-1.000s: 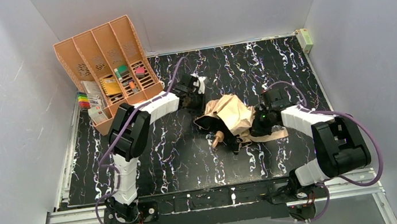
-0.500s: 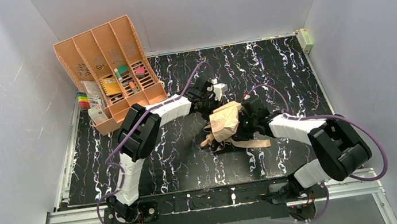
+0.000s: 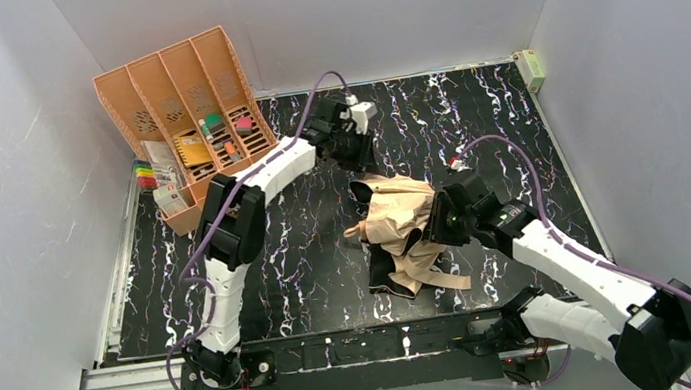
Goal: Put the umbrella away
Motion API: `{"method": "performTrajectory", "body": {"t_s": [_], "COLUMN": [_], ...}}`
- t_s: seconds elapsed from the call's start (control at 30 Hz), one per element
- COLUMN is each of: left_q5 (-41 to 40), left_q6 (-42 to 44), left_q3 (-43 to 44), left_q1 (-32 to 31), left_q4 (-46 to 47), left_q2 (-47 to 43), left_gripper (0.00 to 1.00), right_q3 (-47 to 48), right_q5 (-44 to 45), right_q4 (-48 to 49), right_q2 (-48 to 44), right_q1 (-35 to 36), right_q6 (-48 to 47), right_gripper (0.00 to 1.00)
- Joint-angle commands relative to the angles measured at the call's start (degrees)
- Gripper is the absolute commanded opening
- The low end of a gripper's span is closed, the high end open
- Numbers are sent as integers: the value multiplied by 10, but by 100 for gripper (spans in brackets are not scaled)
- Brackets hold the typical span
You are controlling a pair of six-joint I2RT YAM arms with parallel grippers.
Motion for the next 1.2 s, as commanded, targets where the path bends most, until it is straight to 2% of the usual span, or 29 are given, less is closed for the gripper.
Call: {"method": "performTrajectory", "body": {"t_s": [0.0, 0.23, 0.4, 0.5, 0.6, 0.7, 0.83, 1.0, 1.1, 1.17], "left_q5": [-33, -89, -82, -88, -101, -102, -93, -101, -127, -132], "left_q6": [-7, -52, -107, -135, -155, -170, -176, -169, -147, -135], "left_q3": [-42, -233, -405, -482, -528, -548, -552, -525, -463, -427], "left_q1": [20, 25, 22, 3, -27, -52, -64, -66, -64, -58], "left_q4": [-7, 36, 86, 117, 135, 158, 191, 216, 204, 194], "left_q2": [-105, -274, -388, -431, -442, -427, -383, -316, -255, -228], "left_gripper": [22, 23, 23, 23, 23, 20, 18, 15, 14, 13], "right_q3": [56, 114, 116, 88, 68, 52, 18, -43, -62, -49], "right_q5": [76, 47, -72, -70, -36, -21, -42, -86, -74, -57], "right_q4": [-132, -207, -209, -187, -188, -177, -113, 41, 152, 191], "right_q2": [-33, -49, -56, -79, -71, -39, -9, 40, 100, 148], "right_q1": [-1, -2, -1, -2, -2, -2, -1, -2, -2, -2], "right_q6": [-14, -39, -87, -80, -67, -65, -68, -59, -50, -54], "right_gripper": [41, 58, 62, 64, 59, 49, 39, 37, 35, 34]}}
